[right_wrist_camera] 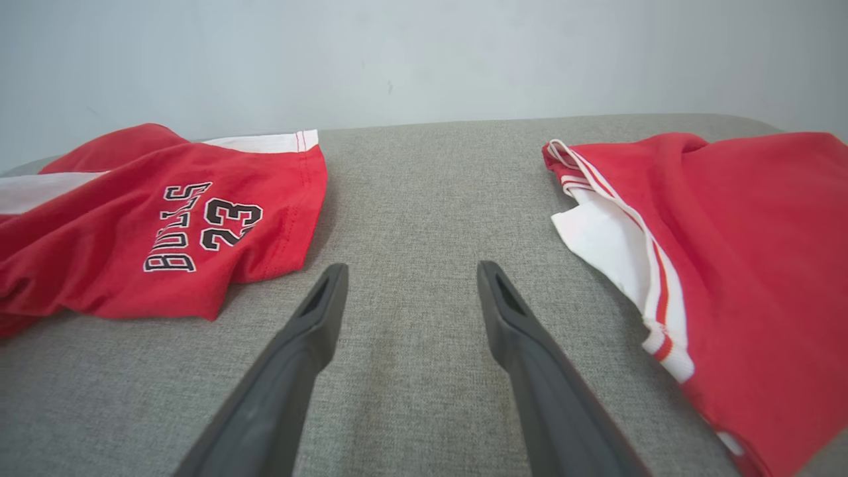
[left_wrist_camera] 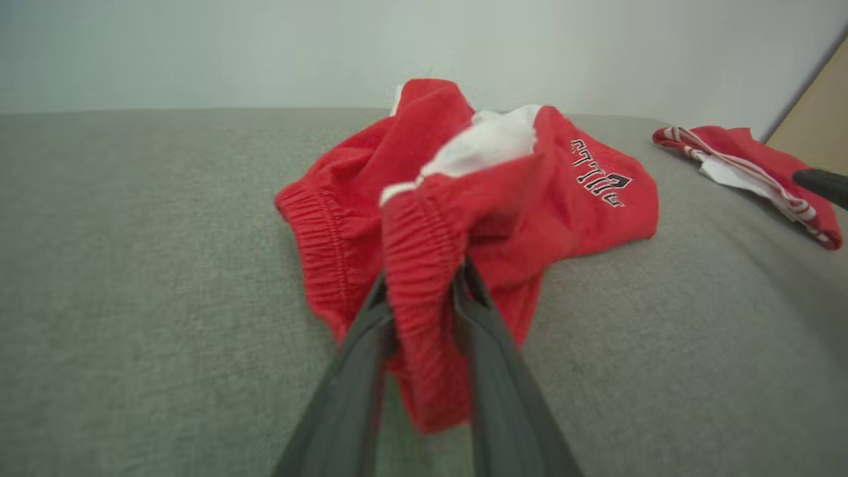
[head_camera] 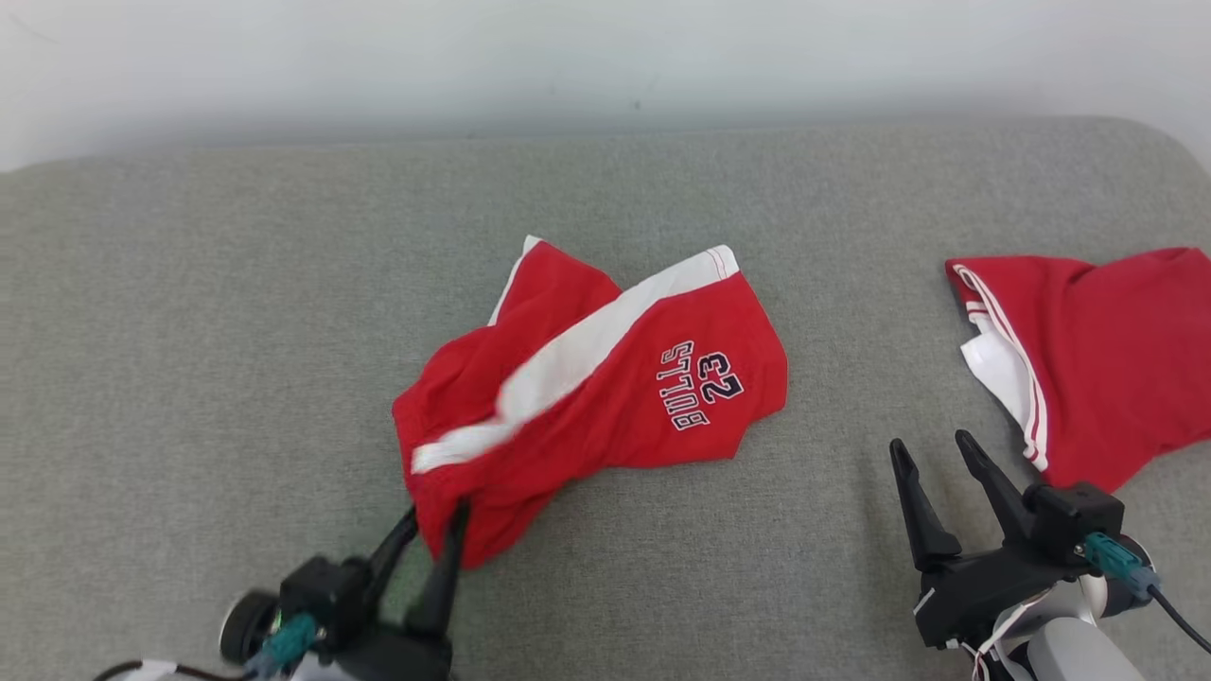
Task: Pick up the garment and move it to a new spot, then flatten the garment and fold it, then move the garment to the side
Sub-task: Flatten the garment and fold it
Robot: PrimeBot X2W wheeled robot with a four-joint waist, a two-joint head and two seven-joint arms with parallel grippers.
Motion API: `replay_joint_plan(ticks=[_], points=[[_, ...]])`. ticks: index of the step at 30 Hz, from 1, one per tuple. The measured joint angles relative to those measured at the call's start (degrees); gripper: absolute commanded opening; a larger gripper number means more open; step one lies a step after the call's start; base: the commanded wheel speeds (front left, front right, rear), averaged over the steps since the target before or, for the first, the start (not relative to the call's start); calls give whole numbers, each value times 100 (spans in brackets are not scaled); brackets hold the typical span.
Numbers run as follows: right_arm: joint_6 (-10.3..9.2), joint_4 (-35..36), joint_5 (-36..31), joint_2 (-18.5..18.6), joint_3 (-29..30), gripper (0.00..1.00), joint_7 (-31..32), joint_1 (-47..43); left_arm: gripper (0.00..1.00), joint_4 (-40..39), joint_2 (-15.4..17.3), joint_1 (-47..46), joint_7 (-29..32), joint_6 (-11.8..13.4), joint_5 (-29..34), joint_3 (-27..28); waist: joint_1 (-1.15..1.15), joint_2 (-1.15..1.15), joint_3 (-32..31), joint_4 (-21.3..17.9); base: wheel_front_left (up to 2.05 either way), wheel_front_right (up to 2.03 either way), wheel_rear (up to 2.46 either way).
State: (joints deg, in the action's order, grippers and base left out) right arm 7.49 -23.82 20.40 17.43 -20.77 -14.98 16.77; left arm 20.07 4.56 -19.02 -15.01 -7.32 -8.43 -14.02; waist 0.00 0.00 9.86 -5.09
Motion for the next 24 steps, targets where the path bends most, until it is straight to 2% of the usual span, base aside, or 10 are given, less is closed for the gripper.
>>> replay_joint_plan(ticks=[6, 13, 17, 24], points=[[0, 7, 86, 63, -59, 100, 0, -13, 100, 211, -59, 409, 0, -8, 186, 248, 0, 0, -176, 164, 0, 0, 0], [0, -181, 252, 38, -290, 100, 0, 114, 100, -208, -147, 567, 0, -3, 178, 433, 0, 0, -298, 501, 0, 0, 0], [0, -533, 393, -16, -414, 100, 1, 392, 100, -501, -160, 584, 0, 43, -38, 210, 0, 0, -319, 761, 0, 0, 0], [0, -1429, 525, -81, -280, 100, 0, 927, 100, -800, -167, 577, 0, 138, -272, -191, 0, 0, -270, 1238, 0, 0, 0]])
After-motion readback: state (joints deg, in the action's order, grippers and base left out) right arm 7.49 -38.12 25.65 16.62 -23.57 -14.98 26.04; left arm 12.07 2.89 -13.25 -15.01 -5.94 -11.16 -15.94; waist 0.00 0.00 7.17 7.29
